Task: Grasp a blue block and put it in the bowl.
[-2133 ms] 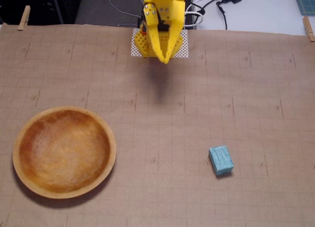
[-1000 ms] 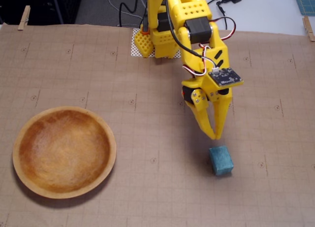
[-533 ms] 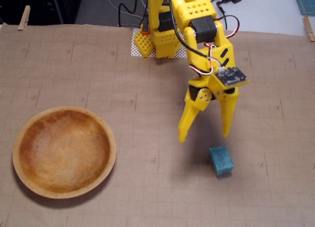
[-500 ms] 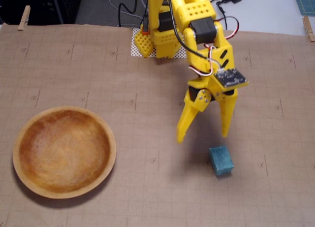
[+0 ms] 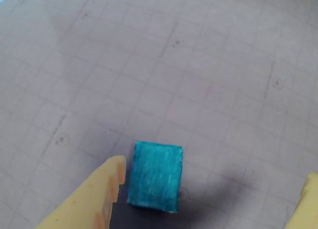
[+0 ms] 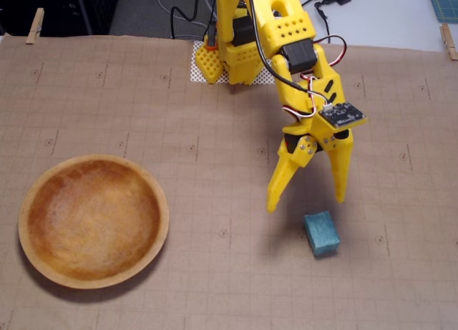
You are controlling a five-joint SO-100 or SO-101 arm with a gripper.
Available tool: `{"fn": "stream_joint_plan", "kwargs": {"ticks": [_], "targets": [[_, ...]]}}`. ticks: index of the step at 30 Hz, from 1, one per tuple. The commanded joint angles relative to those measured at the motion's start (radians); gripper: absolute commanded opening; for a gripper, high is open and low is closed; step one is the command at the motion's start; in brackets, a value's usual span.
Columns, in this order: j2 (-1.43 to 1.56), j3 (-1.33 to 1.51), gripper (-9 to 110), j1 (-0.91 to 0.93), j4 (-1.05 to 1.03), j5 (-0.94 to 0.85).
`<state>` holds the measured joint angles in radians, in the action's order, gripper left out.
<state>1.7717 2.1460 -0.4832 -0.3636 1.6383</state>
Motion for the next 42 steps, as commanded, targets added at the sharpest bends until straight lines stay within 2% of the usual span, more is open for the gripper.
{"fn": "stream_joint_plan", "kwargs": {"ticks": [1,12,34,42], "targets": [[-0.028,-0.012,46,-0.018,0.023,0.002],[-0.071,0.141,46,-0.023,0.222,-0.008],[-0.091,0.199,46,-0.107,0.249,-0.003],[-0.252,0.063,46,-0.103,0.249,0.005]]}}
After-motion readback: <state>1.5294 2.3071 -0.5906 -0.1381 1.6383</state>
